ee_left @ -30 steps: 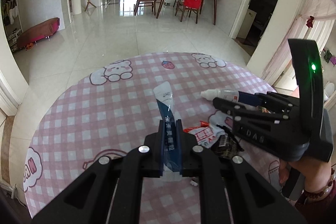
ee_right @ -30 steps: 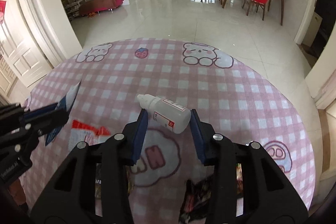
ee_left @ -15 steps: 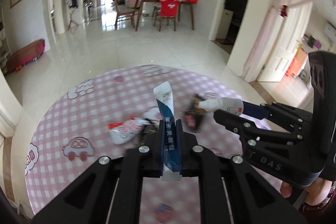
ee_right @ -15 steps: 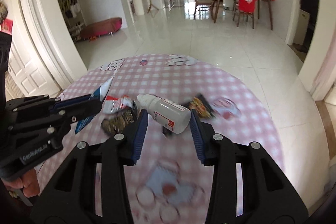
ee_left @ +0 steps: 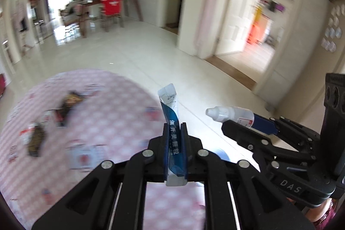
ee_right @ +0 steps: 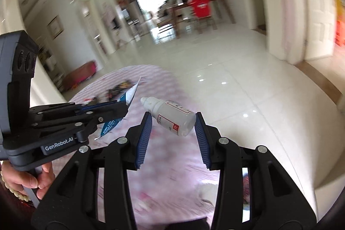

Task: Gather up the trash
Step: 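Carry the strip packet to the bucket and open left while right carries the bottle, then open the right gripper over the blue bucket to drop the white bottle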

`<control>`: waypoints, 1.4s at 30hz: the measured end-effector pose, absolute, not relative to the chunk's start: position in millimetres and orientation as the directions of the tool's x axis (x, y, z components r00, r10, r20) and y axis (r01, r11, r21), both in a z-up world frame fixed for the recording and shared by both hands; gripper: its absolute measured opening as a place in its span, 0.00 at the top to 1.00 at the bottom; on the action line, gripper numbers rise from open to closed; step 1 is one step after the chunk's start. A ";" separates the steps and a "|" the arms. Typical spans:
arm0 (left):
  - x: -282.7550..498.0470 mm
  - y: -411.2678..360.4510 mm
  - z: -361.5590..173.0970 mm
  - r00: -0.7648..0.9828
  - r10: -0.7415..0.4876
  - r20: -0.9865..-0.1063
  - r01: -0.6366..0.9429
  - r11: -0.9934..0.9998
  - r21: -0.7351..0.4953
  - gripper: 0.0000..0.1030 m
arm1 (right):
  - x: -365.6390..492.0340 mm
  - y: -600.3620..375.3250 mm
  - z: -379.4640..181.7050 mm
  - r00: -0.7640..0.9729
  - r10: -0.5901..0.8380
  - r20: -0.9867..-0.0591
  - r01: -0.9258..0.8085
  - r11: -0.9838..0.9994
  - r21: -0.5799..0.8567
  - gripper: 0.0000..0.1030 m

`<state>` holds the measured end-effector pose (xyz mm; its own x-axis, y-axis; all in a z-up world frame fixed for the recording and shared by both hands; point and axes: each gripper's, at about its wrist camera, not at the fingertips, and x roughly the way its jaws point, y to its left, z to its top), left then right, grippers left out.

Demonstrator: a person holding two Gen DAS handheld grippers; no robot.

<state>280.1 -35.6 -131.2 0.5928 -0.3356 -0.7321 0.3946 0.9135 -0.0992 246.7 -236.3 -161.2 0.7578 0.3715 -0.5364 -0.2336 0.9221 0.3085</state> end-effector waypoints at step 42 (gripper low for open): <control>300.9 -189.8 -220.5 0.423 -0.353 -0.834 0.482 0.867 -0.123 0.24 | 198.1 -419.7 -243.2 0.820 0.145 -0.553 0.171 0.861 0.480 0.53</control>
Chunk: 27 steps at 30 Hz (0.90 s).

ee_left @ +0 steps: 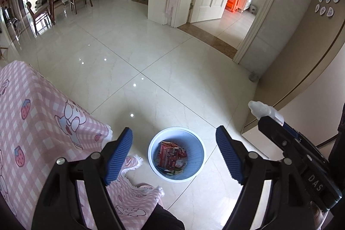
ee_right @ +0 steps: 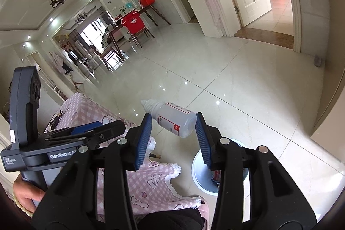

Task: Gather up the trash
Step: 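Open the right gripper over the blue bucket to drop the white bottle, then grasp the dark snack bag with left while right grasps a red-white wrapper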

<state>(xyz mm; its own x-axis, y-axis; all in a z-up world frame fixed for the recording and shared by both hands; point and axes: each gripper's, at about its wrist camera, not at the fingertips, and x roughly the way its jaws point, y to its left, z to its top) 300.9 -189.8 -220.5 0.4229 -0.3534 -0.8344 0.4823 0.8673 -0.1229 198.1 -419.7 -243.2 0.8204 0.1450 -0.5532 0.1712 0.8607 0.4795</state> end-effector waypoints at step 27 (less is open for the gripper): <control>278.5 -41.0 -160.6 0.576 -0.315 -0.754 0.368 0.924 -0.104 0.23 | 212.5 -288.9 -186.4 0.801 0.295 -0.521 -0.063 0.907 0.417 0.36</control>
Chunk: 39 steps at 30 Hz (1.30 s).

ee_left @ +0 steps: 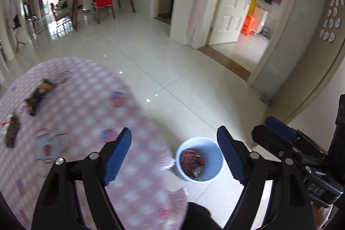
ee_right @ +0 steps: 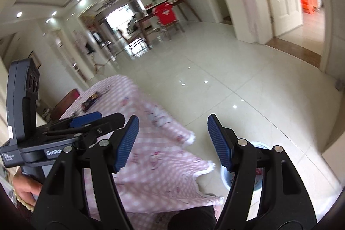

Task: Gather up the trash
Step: 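Grasp the dark snack bag with left while right grasps a red-white wrapper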

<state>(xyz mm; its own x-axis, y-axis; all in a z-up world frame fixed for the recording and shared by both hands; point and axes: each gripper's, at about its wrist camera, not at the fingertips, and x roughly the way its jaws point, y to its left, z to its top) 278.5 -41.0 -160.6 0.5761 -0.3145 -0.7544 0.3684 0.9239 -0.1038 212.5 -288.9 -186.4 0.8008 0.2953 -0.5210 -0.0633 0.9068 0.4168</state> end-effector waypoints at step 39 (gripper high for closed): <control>309.4 289.4 -160.9 0.745 0.004 -0.667 -0.087 0.992 -0.090 0.68 | 355.8 59.6 -167.1 0.595 0.531 -0.603 -0.486 0.836 0.255 0.36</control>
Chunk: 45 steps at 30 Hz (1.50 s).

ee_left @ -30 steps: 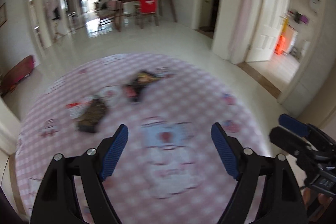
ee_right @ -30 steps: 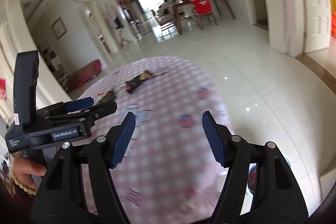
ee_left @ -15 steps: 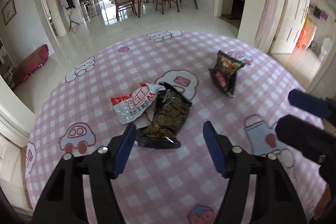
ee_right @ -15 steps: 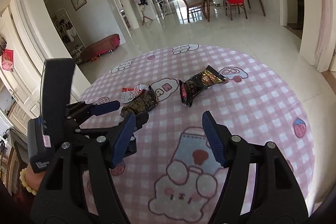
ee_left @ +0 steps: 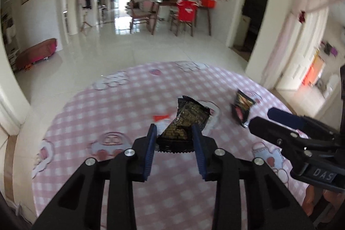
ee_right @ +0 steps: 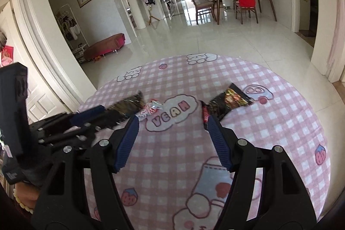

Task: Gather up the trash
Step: 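Grasp the dark snack bag with left while right grasps a red-white wrapper, then drop the dark snack bag into the bucket with left while right carries its wrapper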

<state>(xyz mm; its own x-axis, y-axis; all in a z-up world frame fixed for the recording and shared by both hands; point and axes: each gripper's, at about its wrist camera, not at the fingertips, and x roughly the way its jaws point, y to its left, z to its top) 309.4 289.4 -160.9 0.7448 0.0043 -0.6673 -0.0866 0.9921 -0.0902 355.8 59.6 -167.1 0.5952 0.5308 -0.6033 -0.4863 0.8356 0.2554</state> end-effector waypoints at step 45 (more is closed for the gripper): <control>273.1 201.2 -117.2 0.785 -0.073 -0.616 0.004 0.993 -0.114 0.84 | 318.8 -20.1 -151.0 0.634 0.528 -0.564 -0.467 0.844 0.265 0.82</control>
<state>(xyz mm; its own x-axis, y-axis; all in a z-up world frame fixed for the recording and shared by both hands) 273.1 201.2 -117.2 0.7845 -0.0735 -0.6157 0.0035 0.9935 -0.1140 318.8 -20.1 -150.9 0.6344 0.5282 -0.5644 -0.4665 0.8438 0.2653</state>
